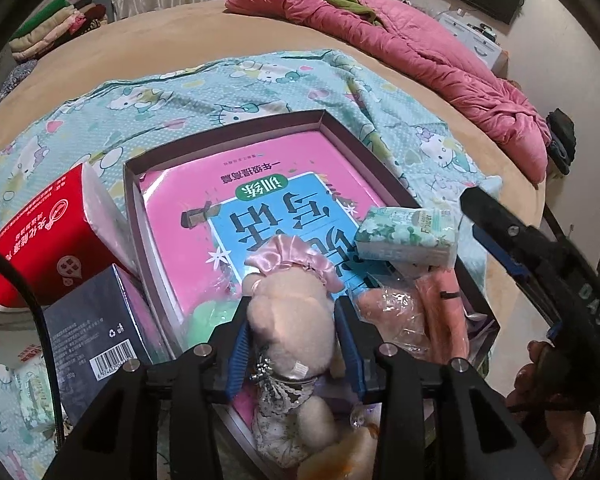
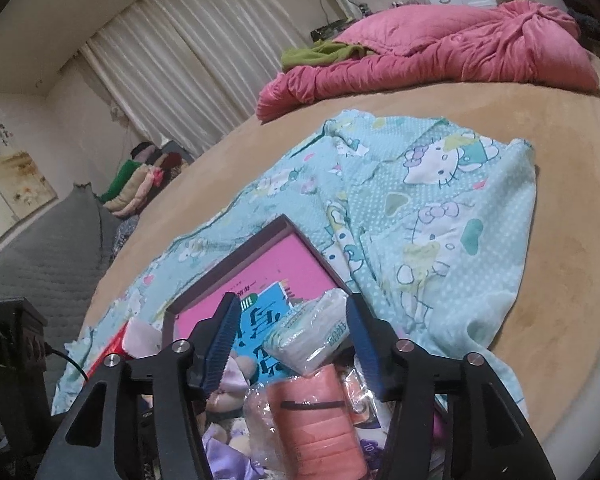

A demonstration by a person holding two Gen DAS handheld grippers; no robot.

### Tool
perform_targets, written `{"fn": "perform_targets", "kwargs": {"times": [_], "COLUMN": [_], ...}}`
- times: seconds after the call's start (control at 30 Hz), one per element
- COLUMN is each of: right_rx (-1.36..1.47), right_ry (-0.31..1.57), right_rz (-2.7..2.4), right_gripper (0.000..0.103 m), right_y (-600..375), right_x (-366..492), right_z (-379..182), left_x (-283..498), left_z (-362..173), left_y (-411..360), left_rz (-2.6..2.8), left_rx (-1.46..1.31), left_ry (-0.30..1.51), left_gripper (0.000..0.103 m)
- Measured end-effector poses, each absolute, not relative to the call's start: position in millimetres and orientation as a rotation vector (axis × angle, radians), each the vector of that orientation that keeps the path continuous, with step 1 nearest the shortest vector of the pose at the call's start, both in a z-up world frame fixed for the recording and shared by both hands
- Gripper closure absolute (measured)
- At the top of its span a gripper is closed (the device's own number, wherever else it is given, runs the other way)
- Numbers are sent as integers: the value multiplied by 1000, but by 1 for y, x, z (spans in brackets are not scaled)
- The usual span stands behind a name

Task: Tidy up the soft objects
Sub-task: 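Open both tools and withdraw them from the pink book box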

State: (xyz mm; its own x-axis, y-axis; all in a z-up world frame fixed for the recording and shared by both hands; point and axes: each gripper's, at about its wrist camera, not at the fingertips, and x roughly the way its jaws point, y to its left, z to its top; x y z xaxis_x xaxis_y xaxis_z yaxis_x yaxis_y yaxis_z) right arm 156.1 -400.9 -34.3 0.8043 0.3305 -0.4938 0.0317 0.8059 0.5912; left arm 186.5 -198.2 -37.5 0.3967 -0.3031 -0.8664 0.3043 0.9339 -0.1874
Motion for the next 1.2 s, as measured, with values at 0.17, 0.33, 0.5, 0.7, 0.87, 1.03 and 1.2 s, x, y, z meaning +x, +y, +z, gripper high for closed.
{"fn": "perform_targets", "kwargs": {"times": [0.17,0.33,0.5,0.7,0.87,1.03,1.2], "right_rx": [615,608,604,576,538,500,473], "right_ry": [618,619,609,589,565,552,528], "right_rz": [186,196,199,215,223,216,220], "right_gripper": [38,35,31,29,27,25,24], "right_y": [-399,-398,-399,-396,-391,-387,-382], "right_x": [154,151,147,141,135,130,122], "right_z": [-32,-30,-28,-22,-13,-6,4], "left_x": [185,184,180,173,167,160,150], "left_z": [-36,-34,-26,-15,-3,7,16], "left_y": [-198,-196,-195,-195,-192,-183,-172], "left_rz": [-393,-400,-407,-406,-393,-371,-356], "left_rx": [6,-2,-4,12,19,12,8], "left_ry": [1094,1094,1073,1057,1029,1009,987], "left_gripper": [61,58,55,52,48,44,43]}}
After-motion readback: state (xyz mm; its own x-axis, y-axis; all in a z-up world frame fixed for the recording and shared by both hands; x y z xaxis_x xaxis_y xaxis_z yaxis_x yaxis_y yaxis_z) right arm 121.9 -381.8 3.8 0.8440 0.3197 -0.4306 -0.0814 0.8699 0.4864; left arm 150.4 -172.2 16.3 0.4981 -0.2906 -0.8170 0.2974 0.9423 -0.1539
